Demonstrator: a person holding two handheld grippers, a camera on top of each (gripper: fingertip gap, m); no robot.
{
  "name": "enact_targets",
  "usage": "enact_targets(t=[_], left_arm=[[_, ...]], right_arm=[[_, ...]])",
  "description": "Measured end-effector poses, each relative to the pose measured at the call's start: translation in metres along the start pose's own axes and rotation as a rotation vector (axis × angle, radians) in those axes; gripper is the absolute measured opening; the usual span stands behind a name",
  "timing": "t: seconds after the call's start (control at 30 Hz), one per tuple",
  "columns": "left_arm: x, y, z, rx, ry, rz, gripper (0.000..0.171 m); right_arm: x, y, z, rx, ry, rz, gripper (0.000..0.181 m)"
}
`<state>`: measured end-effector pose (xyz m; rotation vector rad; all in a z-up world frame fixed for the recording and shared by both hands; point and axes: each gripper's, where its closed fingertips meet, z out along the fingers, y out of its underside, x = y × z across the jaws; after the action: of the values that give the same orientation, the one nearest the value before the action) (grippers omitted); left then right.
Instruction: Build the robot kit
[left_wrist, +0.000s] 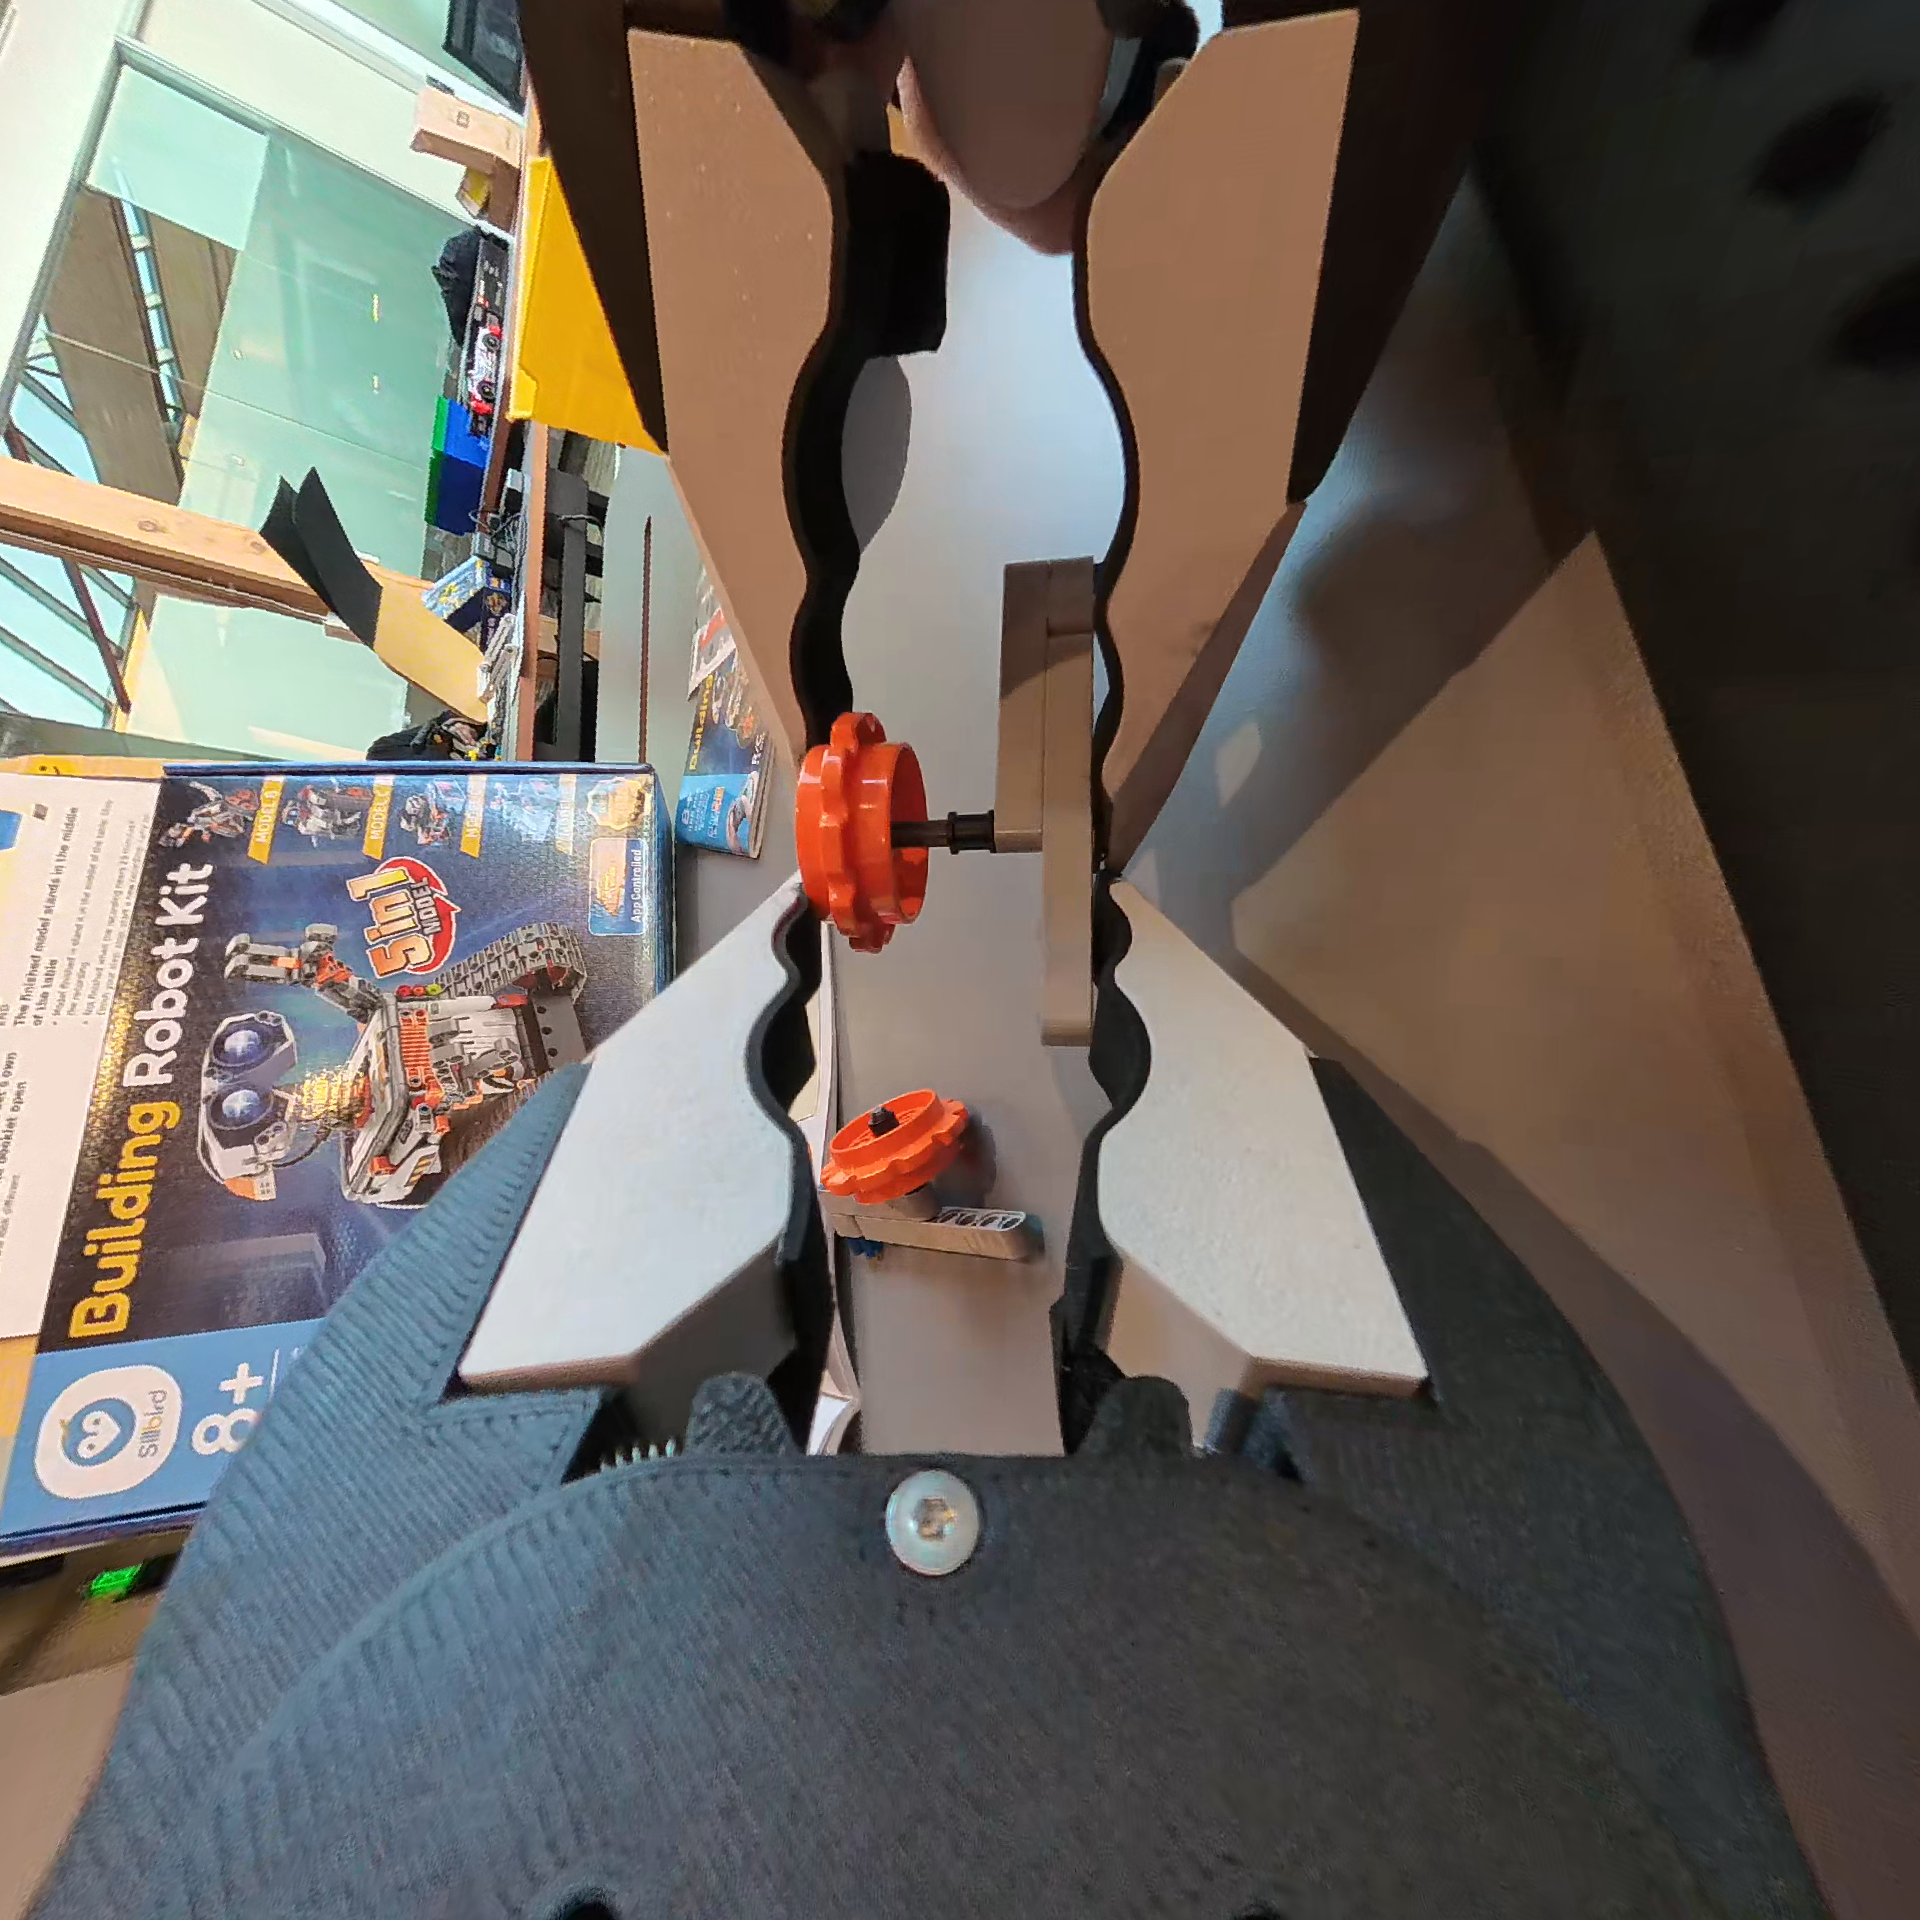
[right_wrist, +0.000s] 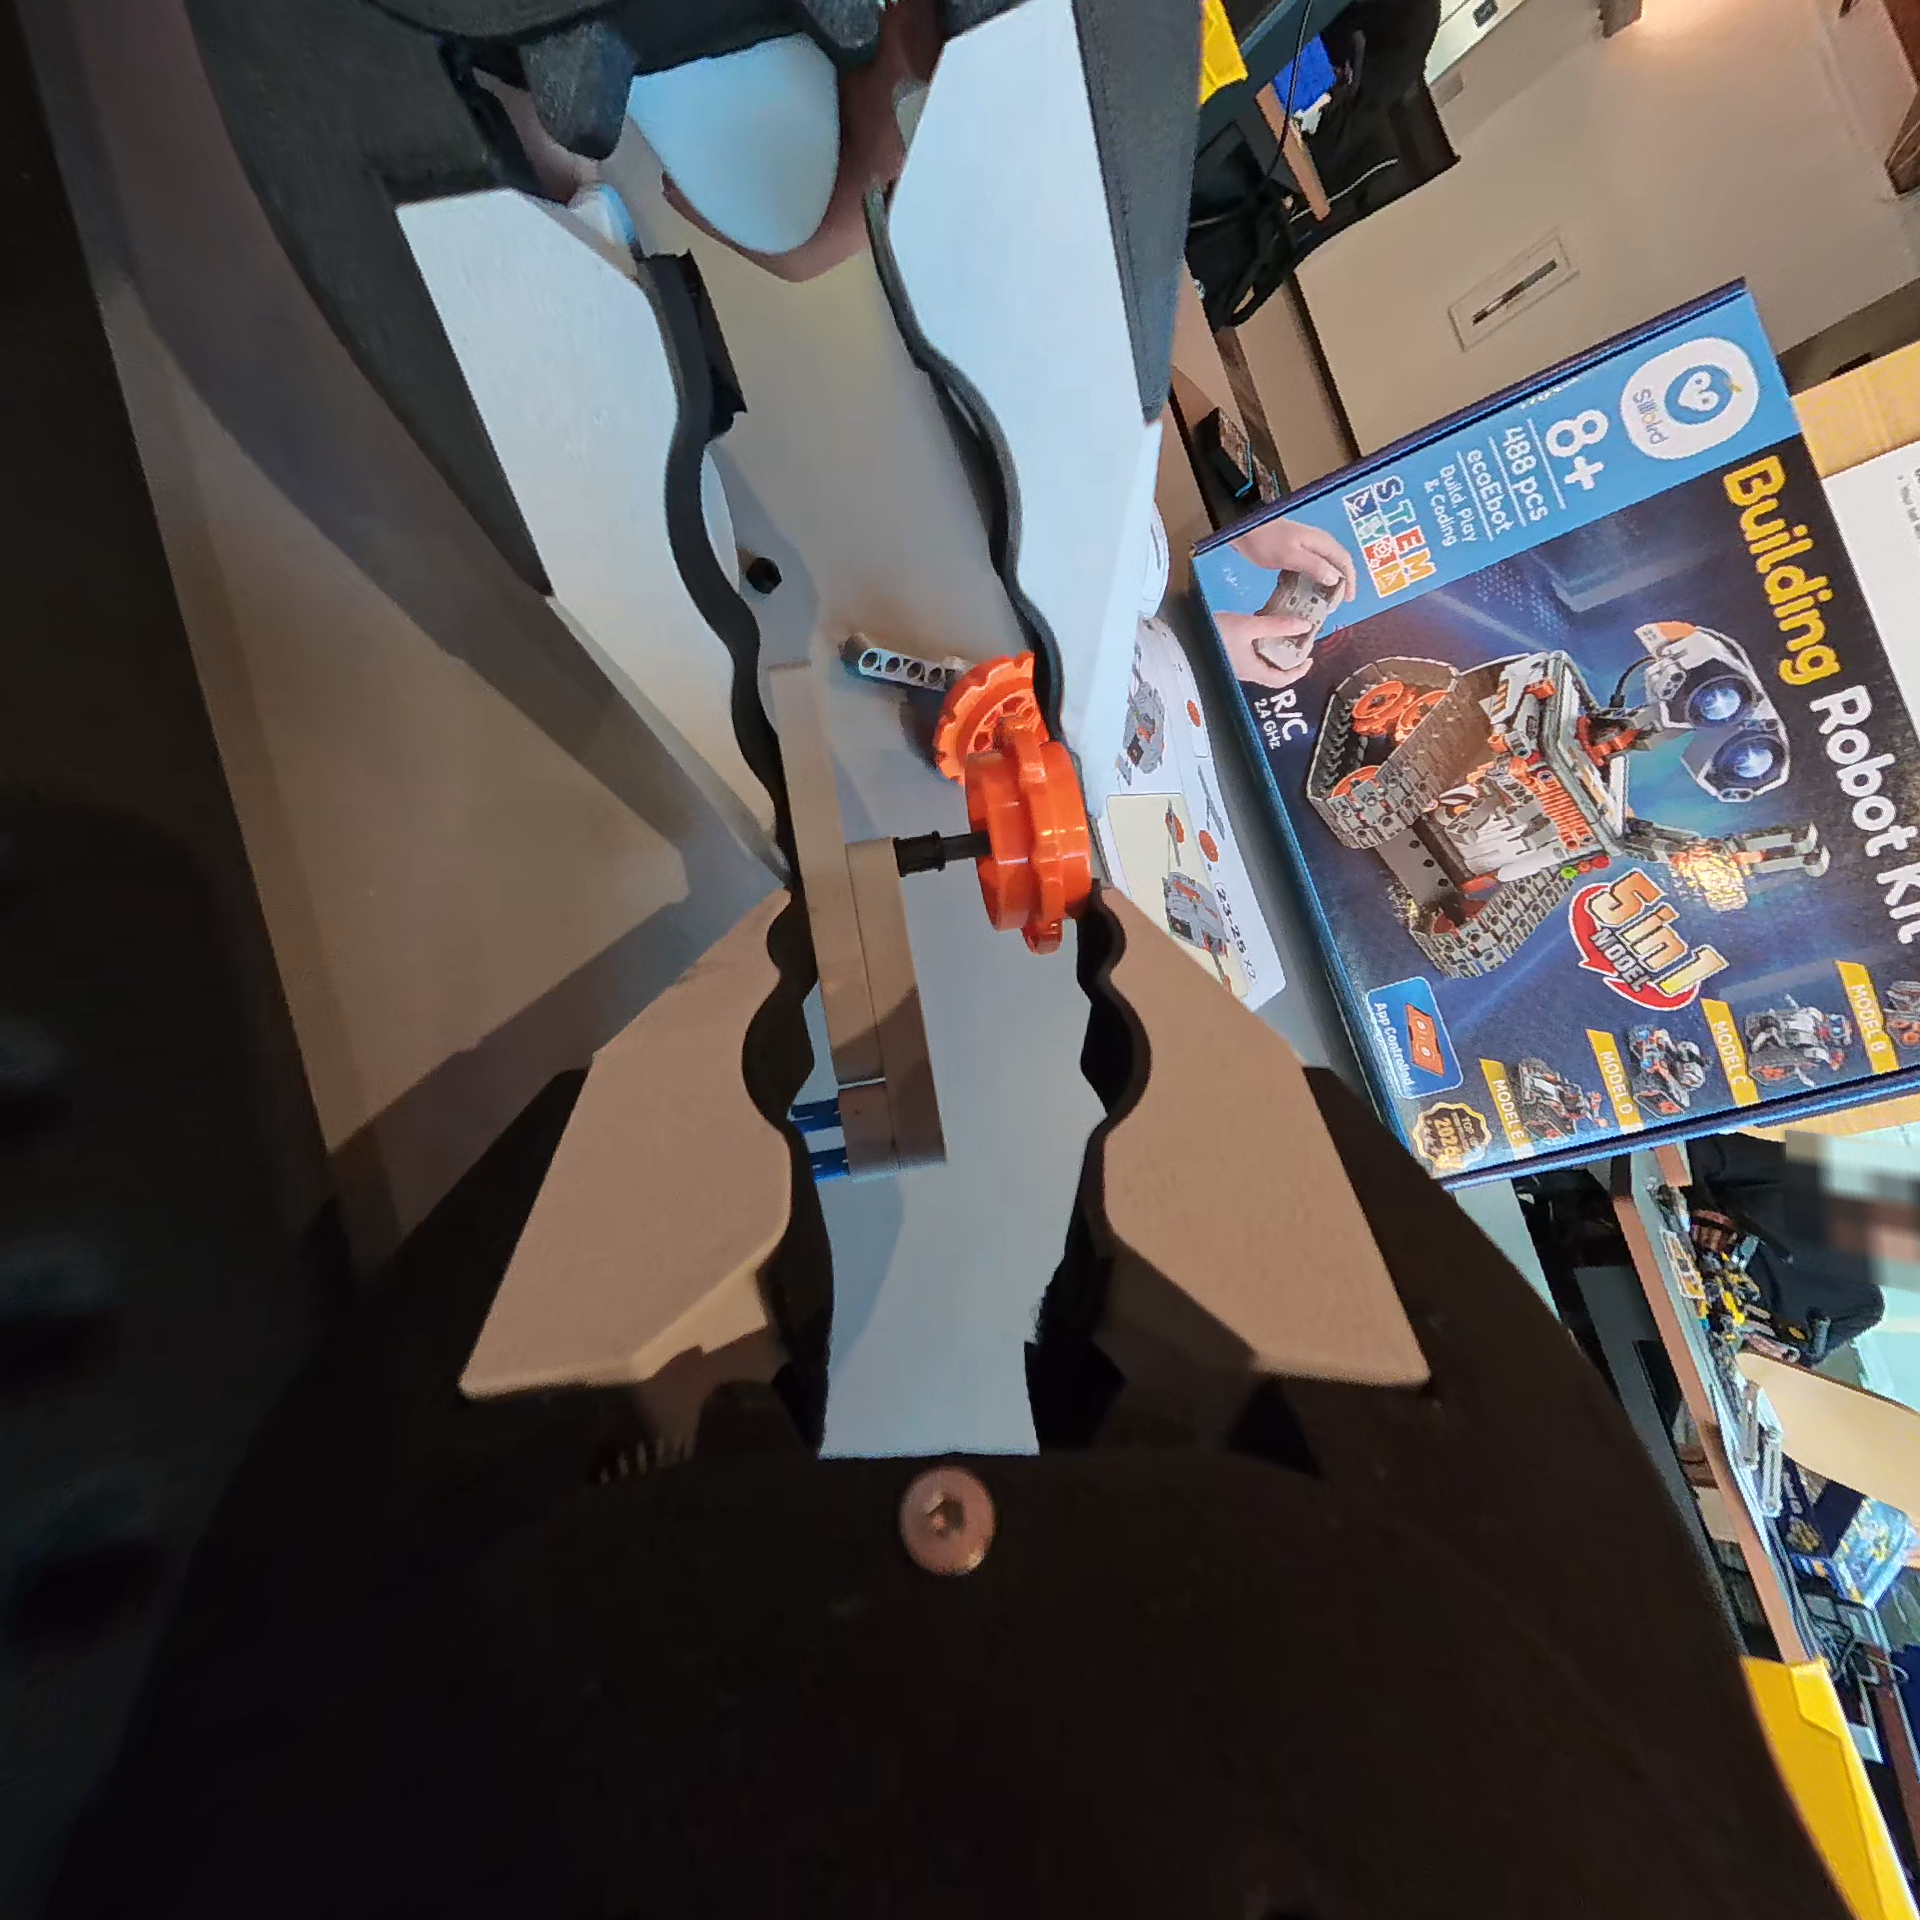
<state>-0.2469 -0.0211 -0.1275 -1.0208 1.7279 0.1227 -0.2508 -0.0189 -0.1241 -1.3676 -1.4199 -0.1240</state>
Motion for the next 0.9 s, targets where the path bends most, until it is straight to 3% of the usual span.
enact_targets(t=[0.9], left_arm=[[0.0051,0.0038,0.0042,-0.017,0.012,-0.065,0.049]], right_arm=[[-0.0032,0.008,0.0047,-0.071,-0.027,0.019,0.051]])
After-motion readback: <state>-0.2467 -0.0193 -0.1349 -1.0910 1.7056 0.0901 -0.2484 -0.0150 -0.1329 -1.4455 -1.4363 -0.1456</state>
